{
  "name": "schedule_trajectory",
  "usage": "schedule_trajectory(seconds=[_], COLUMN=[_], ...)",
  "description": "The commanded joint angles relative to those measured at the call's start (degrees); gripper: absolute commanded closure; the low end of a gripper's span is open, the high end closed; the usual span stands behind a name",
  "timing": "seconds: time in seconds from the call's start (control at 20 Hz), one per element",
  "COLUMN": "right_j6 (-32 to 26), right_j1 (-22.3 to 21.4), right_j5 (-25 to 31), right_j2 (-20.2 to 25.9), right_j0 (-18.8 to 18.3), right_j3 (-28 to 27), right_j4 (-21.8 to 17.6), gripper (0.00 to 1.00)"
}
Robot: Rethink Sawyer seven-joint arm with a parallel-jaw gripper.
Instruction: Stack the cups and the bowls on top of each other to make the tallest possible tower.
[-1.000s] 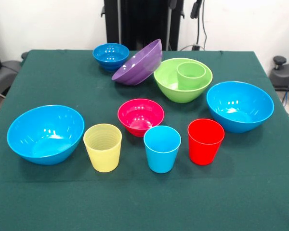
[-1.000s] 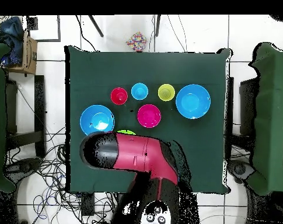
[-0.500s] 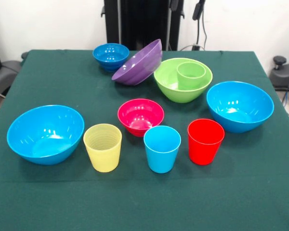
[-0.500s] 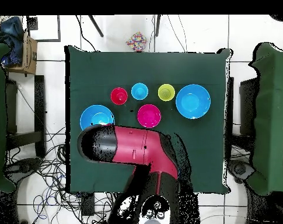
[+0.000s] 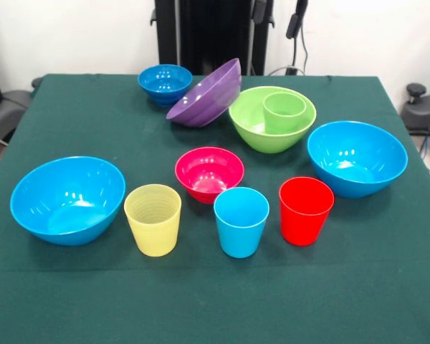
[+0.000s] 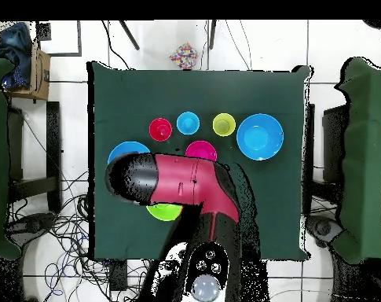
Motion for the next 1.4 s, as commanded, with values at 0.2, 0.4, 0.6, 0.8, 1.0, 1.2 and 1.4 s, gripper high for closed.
schedule_trajectory(seconds=[0.2,0.4,0.6,0.8,1.0,1.2,1.4], right_j6=[3.8,4.4,4.3,3.5,3.9,4.3,5.2], right_j1=[8.7,11.9,14.6,16.8,17.9,18.3,18.6], right_j5=[8.7,9.9,8.5,5.6,3.3,1.3,0.6], right_j2=[4.1,4.4,4.1,5.0,5.0,4.6,4.3], right_j0=[-2.6,-3.1,-2.9,-3.6,-3.5,-3.4,-3.1], right_j3=[-8.9,-11.2,-12.9,-12.0,-10.7,-10.0,-8.1], right_j4=[-0.5,-0.2,-0.8,0.0,0.3,0.1,0.6], gripper=[0.0,0.0,0.0,0.0,0.0,0.0,0.0])
